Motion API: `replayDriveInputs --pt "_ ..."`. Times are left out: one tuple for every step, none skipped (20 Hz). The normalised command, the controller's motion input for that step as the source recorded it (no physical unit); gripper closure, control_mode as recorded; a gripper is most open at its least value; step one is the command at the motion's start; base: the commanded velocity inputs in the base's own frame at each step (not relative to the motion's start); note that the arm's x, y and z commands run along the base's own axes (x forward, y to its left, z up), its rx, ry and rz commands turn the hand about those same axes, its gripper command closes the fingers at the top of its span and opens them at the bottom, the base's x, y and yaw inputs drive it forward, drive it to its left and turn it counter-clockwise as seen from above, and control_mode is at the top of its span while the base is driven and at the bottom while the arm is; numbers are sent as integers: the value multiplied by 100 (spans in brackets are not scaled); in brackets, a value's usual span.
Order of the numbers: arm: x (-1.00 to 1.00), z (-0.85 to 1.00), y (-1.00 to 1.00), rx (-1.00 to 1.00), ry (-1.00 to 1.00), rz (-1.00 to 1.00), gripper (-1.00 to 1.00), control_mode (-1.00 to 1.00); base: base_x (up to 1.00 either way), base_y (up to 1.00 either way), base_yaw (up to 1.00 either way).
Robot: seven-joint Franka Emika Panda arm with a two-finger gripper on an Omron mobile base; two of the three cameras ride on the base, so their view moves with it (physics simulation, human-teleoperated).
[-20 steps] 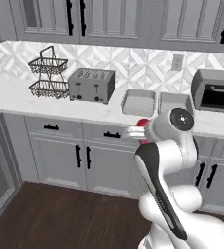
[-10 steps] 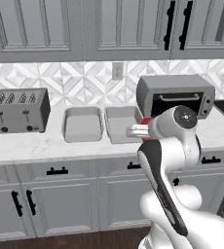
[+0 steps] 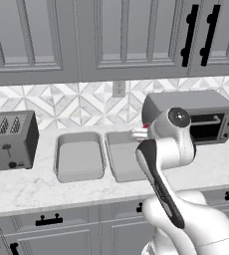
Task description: Place one lemon and one steak in each tupperware on the nearby counter, to pack two identical lunches.
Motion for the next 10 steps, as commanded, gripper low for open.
replayDriveInputs --pt "100 -87 0 -6 25 -9 100 -100 0 0 0" --pt "100 -75 0 -6 20 -8 100 -100 0 0 0" --pt "100 -66 0 -5 16 -7 100 -100 0 0 0" --pt "91 -66 0 -5 13 -7 100 -100 0 0 0" --pt "86 -65 0 -5 11 -7 100 -100 0 0 0" --pt "85 -59 0 -3 9 -7 100 -100 0 0 0" --pt "84 -56 0 -2 6 -7 100 -100 0 0 0" --pt "86 -59 0 -2 6 -7 100 -100 0 0 0" --pt "89 -64 0 -3 7 -7 100 -100 0 0 0" --pt "92 -70 0 -2 9 -6 100 -100 0 0 0"
